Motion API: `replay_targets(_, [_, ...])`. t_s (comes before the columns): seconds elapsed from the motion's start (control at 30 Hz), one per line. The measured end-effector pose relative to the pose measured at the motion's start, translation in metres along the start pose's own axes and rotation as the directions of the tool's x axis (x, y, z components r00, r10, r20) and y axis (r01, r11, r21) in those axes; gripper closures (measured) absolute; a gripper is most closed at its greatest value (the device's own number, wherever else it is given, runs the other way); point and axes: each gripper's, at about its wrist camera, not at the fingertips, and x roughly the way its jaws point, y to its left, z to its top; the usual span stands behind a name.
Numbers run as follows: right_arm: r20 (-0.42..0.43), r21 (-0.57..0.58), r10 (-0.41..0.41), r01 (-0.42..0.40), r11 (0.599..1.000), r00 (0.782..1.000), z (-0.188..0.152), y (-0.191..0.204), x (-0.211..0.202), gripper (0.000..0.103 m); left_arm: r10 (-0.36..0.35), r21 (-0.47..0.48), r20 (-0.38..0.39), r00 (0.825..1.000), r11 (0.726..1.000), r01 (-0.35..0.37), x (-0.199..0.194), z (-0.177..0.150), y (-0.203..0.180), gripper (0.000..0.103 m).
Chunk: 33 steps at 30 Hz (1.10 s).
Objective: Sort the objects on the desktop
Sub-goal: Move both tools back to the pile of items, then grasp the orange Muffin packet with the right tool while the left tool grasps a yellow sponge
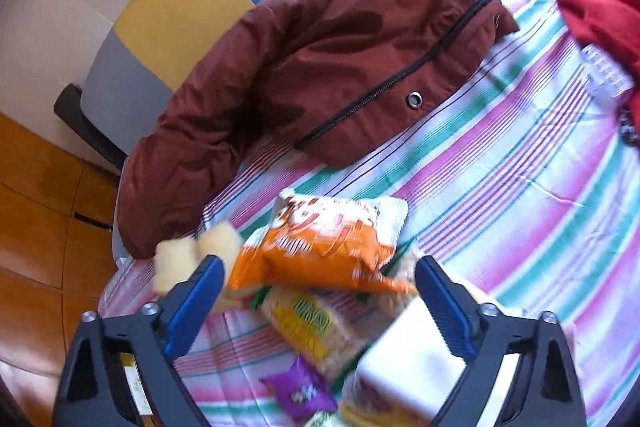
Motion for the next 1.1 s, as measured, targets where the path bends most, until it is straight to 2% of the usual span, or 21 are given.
replay_targets(0.17, [-0.026,0.012,0.038,-0.038,0.999,0.999,0.007,-0.003,0.021,0.002,-0.041,-0.001,-0.022,0.999,0.999,0.041,0.016,0.021,-0.014,0.028])
replay_targets(0.4, [-0.098,-0.056,-0.005,-0.001,0.998,0.995,0.004,0.005,0.047,0.003,-0.109,-0.024,-0.028,0.994,0.994,0.108,0.040,0.057,-0.037,0.028])
replay_targets(0.47, [-0.091,-0.074,-0.017,0.010,0.997,0.996,0.004,0.005,0.049,0.007,-0.132,-0.029,-0.031,0.991,0.991,0.131,0.049,0.068,-0.045,0.028])
replay_targets(0.57, [-0.083,-0.092,-0.024,0.016,0.996,0.996,0.004,0.004,0.047,0.021,-0.159,-0.043,-0.041,0.986,0.987,0.158,0.062,0.080,-0.054,0.028])
replay_targets(0.67, [-0.076,-0.130,-0.030,0.020,0.991,0.997,0.005,0.009,0.042,0.028,-0.185,-0.051,-0.055,0.981,0.982,0.182,0.078,0.091,-0.064,0.028])
replay_targets(0.77, [-0.073,-0.176,-0.051,0.037,0.984,0.996,0.001,0.013,0.042,0.028,-0.209,-0.075,-0.071,0.975,0.976,0.204,0.095,0.103,-0.070,0.028])
replay_targets(1.1, [-0.070,-0.222,-0.079,0.062,0.973,0.994,-0.001,0.017,0.044,0.028,-0.232,-0.141,-0.102,0.967,0.966,0.217,0.150,0.144,-0.089,0.029])
